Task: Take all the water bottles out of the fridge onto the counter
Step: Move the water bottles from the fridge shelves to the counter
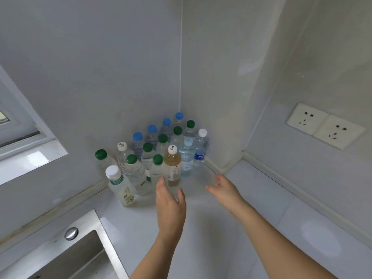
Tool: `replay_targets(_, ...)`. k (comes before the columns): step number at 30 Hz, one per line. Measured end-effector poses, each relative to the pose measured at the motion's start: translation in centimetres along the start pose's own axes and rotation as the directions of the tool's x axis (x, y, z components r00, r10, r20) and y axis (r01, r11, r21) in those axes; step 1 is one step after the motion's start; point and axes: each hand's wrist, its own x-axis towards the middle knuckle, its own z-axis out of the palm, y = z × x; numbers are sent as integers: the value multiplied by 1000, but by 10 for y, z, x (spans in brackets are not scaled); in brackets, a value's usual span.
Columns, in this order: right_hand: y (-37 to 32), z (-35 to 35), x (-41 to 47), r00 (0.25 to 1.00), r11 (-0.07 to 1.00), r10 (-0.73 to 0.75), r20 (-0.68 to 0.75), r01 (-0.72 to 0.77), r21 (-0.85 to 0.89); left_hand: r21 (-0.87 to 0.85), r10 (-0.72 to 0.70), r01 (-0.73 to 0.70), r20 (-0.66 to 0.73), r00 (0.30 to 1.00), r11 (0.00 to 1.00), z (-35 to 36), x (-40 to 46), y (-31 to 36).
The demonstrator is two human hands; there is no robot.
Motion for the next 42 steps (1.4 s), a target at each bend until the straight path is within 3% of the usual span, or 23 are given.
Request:
replay_targets(4,33,-53,-41,996,993,-42,-83,32,-118,108,247,-267,169,954,958,19,-28,31)
replay_targets(9,73,-113,-81,967,978,-98,-234,49,-204,145,451,-527,362,816,838,57,-51,83)
replay_targets(13,113,-158,-114,947,963,-55,-317,-34,-267,83,557,-691,528,641,718,101,-83,118)
replay_targets(20,180,-216,-191,834,959,112,-541,-233,-161,-74,641,-866,704,305,494,172,-152,171)
replay_targets(29,248,-260,-356,609,932,262,-749,-362,31,-309,707,-920,705,-52,240,199,-314,232)
replay_targets(35,331,-268,-525,379,866,396,-836,-457,203,-551,713,-834,596,-370,28,185,-508,268)
replay_targets(42,418,-248,-704,129,802,482,-866,-464,377,-725,685,-667,399,-609,-170,157,-714,272)
